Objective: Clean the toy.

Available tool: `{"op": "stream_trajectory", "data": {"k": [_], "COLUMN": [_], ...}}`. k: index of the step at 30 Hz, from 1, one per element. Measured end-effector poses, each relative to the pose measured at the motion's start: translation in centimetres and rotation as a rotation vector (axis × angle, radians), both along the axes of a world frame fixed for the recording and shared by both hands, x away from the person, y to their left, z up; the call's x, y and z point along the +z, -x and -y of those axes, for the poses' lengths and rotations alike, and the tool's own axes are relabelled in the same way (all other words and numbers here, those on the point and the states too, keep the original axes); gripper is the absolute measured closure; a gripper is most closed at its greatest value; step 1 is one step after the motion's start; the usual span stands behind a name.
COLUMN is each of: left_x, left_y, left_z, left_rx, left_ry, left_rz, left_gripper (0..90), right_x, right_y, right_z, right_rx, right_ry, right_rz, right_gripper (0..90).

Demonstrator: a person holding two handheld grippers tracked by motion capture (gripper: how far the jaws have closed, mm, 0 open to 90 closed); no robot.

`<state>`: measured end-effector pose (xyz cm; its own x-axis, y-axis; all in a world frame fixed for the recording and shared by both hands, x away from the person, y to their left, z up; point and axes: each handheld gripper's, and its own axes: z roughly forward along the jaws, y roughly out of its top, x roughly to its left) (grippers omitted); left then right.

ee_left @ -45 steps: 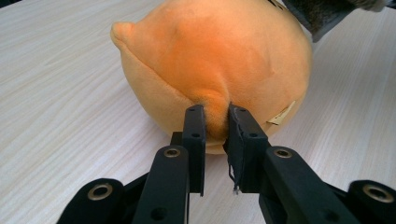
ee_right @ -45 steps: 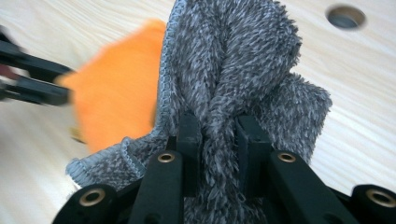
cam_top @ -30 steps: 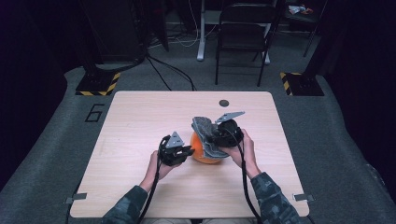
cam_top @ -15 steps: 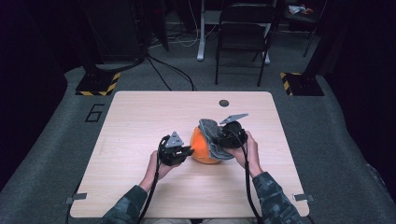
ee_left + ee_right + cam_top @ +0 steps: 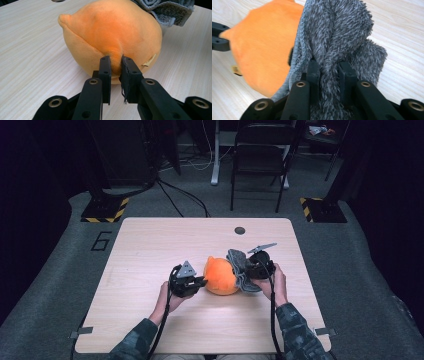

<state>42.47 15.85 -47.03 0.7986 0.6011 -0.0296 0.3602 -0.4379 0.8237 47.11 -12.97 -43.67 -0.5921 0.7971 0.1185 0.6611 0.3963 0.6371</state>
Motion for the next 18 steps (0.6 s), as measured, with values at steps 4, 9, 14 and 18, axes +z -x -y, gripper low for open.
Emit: {"op": "stream_trajectory", "data": {"k": [4, 9, 14, 18], "left_x": [0.0, 0.0, 0.0, 0.0], "left_y": [0.0, -0.1, -0.1, -0.1], "left_z": [0.0, -0.1, -0.2, -0.1], "left_rx": [-0.002, 0.001, 0.003, 0.003], "left_ry": [-0.003, -0.005, -0.007, -0.008], "left_rz": [-0.003, -0.002, -0.005, -0.001], "left_gripper": [79.0, 79.0, 79.0, 78.9], "right_x": [-0.5, -1.5, -0.1, 1.9], "right_y": [-0.3, -0.8, -0.6, 0.3], "right_z": [0.3, 1.0, 1.6, 1.1], "right_rx": [-0.026, -0.068, -0.070, -0.016], "right_ry": [0.028, 0.057, 0.019, -0.028], "right_rz": [-0.009, -0.038, -0.010, 0.028], "right_gripper": [74.2, 74.2, 74.2, 74.2]}}
